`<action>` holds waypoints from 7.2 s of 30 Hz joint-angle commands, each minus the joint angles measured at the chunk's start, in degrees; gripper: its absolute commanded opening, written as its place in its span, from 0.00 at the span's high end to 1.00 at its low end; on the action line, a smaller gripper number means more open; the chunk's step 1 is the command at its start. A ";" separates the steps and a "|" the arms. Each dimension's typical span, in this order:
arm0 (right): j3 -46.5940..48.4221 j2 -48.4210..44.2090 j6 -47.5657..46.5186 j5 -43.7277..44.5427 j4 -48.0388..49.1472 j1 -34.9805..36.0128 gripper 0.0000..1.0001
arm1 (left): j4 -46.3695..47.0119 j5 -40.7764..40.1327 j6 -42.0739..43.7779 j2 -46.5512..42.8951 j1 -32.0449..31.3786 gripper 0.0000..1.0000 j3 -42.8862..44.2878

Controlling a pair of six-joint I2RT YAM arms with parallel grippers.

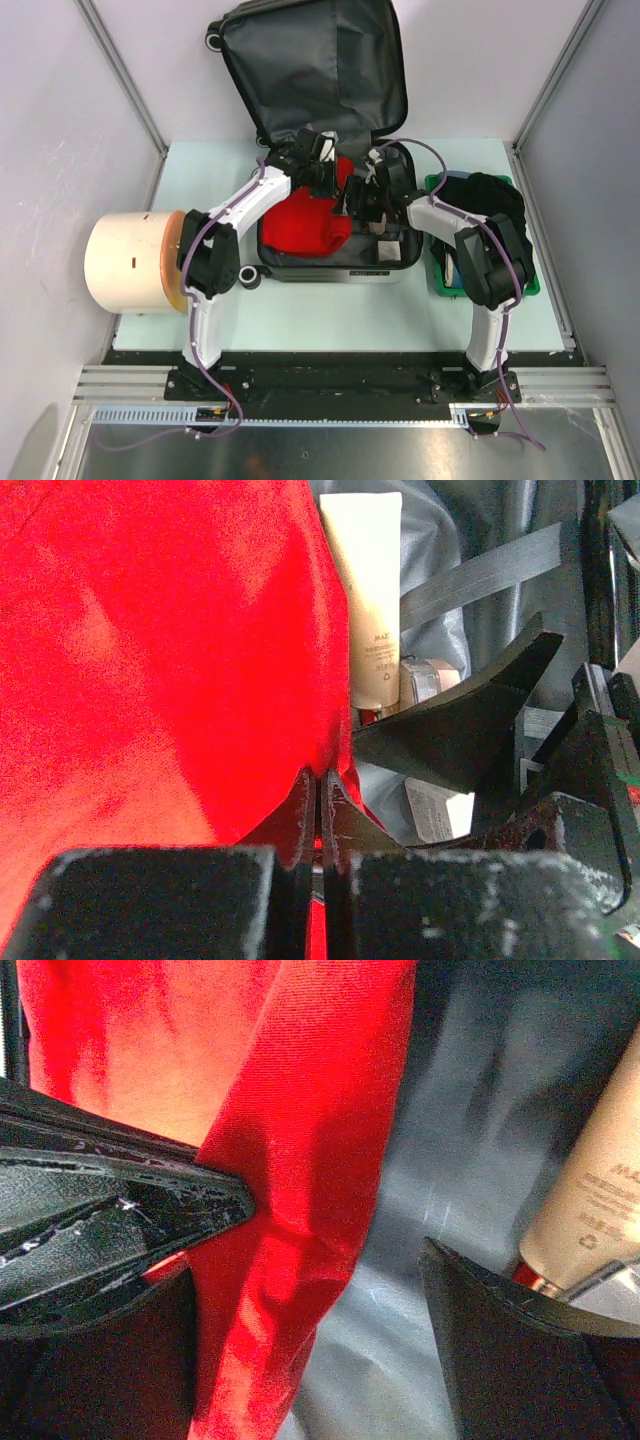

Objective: Open, take out, and arrange the luggage

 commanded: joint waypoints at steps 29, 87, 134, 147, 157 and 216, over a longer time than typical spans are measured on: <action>42.07 -0.69 -50.91 -12.76 -33.99 2.76 1.00 | 2.42 4.21 12.61 -22.42 14.09 0.00 -6.58; 6.74 -58.66 -102.27 23.79 -62.05 -8.98 1.00 | 11.56 18.44 10.06 -22.69 9.88 0.00 -11.33; 25.19 -9.57 -91.48 -22.85 -34.97 -51.20 0.09 | 8.05 11.16 31.32 -20.57 12.95 0.00 -11.07; 21.88 -20.30 -71.08 -23.39 -40.33 -47.86 0.19 | 3.65 12.29 31.07 -30.24 22.17 0.00 -15.46; 14.48 -8.62 -62.28 -16.80 -39.80 -49.97 0.18 | -3.81 15.11 31.77 -41.93 33.68 0.00 -22.04; 23.01 0.17 -33.47 -32.17 -5.01 9.09 0.04 | -48.92 18.36 81.16 -48.71 71.95 0.06 -32.16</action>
